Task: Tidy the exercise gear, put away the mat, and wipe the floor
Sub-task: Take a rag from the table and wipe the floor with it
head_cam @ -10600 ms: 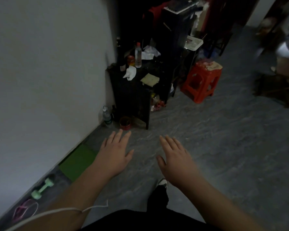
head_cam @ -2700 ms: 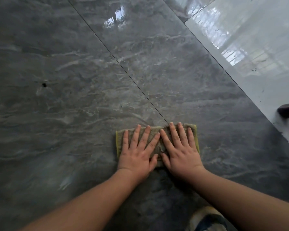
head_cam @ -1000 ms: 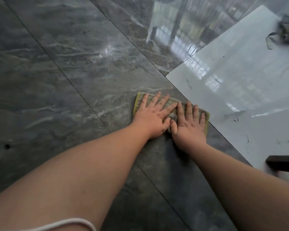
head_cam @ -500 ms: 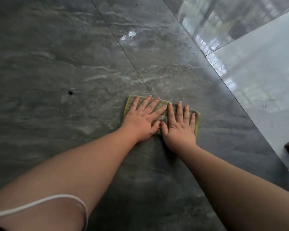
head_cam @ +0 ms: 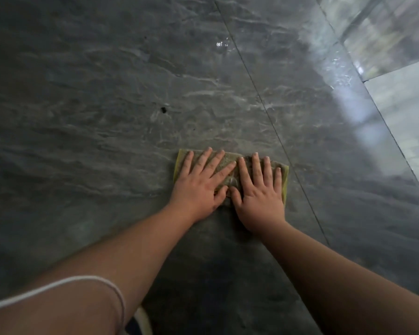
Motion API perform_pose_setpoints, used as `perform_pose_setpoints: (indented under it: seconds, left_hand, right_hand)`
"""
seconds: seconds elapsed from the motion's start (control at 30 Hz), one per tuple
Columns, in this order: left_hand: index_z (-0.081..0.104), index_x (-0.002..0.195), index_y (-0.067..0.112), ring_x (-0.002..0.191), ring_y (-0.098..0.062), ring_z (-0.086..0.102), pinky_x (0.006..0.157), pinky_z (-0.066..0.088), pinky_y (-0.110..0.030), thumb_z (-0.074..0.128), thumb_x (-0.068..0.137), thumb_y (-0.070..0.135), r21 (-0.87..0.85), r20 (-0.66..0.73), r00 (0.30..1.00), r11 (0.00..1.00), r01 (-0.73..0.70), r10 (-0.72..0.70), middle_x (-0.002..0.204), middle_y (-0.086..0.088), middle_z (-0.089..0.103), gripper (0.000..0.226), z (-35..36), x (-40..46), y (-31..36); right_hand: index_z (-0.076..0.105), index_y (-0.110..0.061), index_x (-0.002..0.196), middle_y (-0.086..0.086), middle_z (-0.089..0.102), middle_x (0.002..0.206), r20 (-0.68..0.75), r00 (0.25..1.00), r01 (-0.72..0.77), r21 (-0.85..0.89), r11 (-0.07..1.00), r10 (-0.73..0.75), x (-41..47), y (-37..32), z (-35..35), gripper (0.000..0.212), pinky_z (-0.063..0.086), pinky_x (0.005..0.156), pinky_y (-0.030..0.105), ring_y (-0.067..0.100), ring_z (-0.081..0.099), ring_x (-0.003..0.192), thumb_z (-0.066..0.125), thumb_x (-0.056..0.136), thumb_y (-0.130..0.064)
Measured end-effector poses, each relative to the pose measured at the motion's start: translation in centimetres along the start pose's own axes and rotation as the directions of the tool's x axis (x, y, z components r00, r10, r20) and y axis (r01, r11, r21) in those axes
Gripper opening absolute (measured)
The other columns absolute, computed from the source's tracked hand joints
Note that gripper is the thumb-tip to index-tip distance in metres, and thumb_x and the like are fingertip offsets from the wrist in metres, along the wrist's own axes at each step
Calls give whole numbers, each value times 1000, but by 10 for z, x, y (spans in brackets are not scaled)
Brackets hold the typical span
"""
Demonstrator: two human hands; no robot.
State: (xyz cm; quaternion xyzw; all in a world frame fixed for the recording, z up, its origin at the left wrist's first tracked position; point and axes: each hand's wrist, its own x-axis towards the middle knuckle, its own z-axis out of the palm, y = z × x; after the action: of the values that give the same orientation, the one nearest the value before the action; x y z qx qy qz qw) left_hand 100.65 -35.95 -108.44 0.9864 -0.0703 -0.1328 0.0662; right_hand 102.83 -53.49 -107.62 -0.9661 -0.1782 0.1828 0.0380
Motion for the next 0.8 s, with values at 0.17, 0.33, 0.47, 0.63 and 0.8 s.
perform_pose_setpoints:
  seconds: [0.17,0.33,0.47,0.63,0.8]
  left_hand:
    - [22,155,38,151,-38,9,119,8,-61,37,92,56,-45,-51,990,990,131,-133,165,-9,16,67,8,-23,11]
    - [4,154,44,150,-44,-3,116,0,-67,20,93,67,10,-26,989,990,144,-144,167,-9,1,68,6,-4,9]
    - [-12,152,46,148,-46,-13,114,-6,-69,13,93,68,47,1,992,991,126,-126,166,-9,-12,67,-4,28,2]
    - [-19,150,49,148,-43,-19,113,-8,-68,10,93,69,61,22,995,994,95,-97,165,-7,-20,67,-20,77,-11]
    - [-20,148,51,148,-40,-23,113,-11,-68,11,94,69,30,46,994,995,94,-95,163,-4,-25,65,-38,141,-28]
  right_hand:
    - [0,-31,158,5,-13,165,-26,999,-39,-16,999,39,-9,-2,9,69,-4,121,56,29,-22,149,19,97,-57]
    - [-1,-35,157,6,-9,166,-27,999,-25,-34,999,24,6,5,6,68,-4,120,58,31,-21,150,21,97,-61]
    - [3,-36,157,6,-3,166,-51,999,-4,-33,999,3,35,17,-7,69,-5,120,57,32,-16,151,23,97,-61]
    - [3,-36,157,6,0,166,-79,997,-8,-23,1000,7,77,27,-22,69,-3,120,58,32,-12,151,22,96,-62]
    - [-5,-38,156,2,-8,166,-84,996,-26,-27,999,23,137,39,-43,69,-8,120,56,29,-18,151,15,95,-63]
